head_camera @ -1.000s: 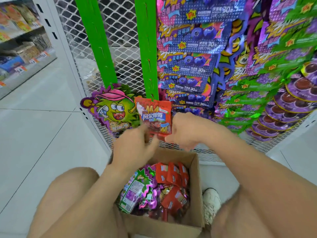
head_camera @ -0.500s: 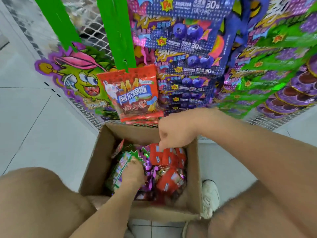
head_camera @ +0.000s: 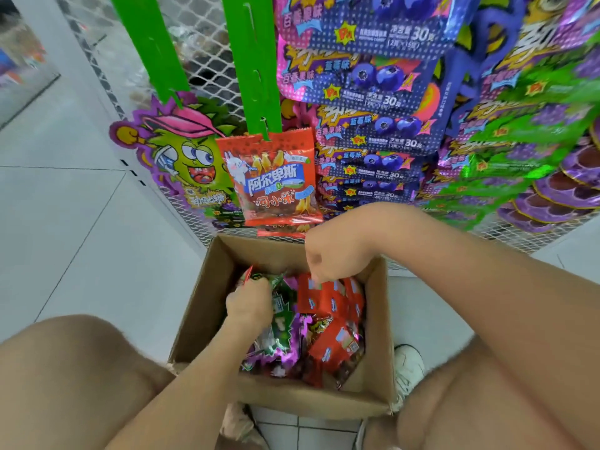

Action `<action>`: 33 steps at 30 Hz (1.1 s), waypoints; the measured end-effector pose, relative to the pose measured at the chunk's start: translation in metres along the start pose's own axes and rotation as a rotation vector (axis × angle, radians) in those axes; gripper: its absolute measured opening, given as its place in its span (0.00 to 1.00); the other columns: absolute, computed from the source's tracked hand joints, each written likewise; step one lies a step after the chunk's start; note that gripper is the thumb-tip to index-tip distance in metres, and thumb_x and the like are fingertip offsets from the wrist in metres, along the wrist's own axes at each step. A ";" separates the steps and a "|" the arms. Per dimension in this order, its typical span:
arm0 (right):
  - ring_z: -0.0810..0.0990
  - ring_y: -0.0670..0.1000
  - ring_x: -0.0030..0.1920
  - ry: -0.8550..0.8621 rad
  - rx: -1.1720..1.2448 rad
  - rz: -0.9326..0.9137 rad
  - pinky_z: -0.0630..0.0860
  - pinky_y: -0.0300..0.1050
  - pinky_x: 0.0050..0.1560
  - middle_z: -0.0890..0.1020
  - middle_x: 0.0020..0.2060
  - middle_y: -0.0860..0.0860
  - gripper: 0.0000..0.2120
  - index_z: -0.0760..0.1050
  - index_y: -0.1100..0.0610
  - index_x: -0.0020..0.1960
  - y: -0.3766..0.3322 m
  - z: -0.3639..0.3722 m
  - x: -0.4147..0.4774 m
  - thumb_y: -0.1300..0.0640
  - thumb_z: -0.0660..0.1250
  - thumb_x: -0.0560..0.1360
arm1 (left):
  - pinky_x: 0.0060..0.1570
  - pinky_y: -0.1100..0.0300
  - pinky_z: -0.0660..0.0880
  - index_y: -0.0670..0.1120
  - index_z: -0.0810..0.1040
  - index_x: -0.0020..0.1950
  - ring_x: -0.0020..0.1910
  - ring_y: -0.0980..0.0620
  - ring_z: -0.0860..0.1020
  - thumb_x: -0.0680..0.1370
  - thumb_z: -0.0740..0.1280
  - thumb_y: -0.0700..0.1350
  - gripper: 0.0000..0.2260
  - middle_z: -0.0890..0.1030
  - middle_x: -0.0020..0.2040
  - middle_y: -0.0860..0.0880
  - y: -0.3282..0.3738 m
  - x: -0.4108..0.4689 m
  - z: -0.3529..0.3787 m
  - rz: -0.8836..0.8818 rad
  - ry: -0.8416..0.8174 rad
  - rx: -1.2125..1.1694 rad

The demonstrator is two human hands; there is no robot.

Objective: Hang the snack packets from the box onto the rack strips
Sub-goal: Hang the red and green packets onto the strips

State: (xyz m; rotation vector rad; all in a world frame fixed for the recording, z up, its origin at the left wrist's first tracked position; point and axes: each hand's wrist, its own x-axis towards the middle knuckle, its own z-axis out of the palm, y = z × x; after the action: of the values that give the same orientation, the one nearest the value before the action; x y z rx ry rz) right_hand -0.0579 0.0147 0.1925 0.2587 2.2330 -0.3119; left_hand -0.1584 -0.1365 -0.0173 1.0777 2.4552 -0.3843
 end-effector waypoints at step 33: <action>0.77 0.57 0.50 1.503 0.583 0.022 0.69 0.49 0.50 0.85 0.46 0.49 0.08 0.83 0.51 0.57 -0.058 -0.049 -0.011 0.49 0.69 0.81 | 0.67 0.49 0.72 0.46 0.75 0.70 0.65 0.50 0.74 0.76 0.62 0.38 0.22 0.76 0.63 0.50 -0.092 -0.099 -0.217 0.119 1.208 -1.105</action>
State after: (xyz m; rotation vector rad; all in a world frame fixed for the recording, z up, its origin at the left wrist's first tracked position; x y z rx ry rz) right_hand -0.1039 -0.0255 0.2386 1.1109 3.5179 -0.9947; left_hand -0.2261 -0.1696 0.2269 0.9639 2.6343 1.9308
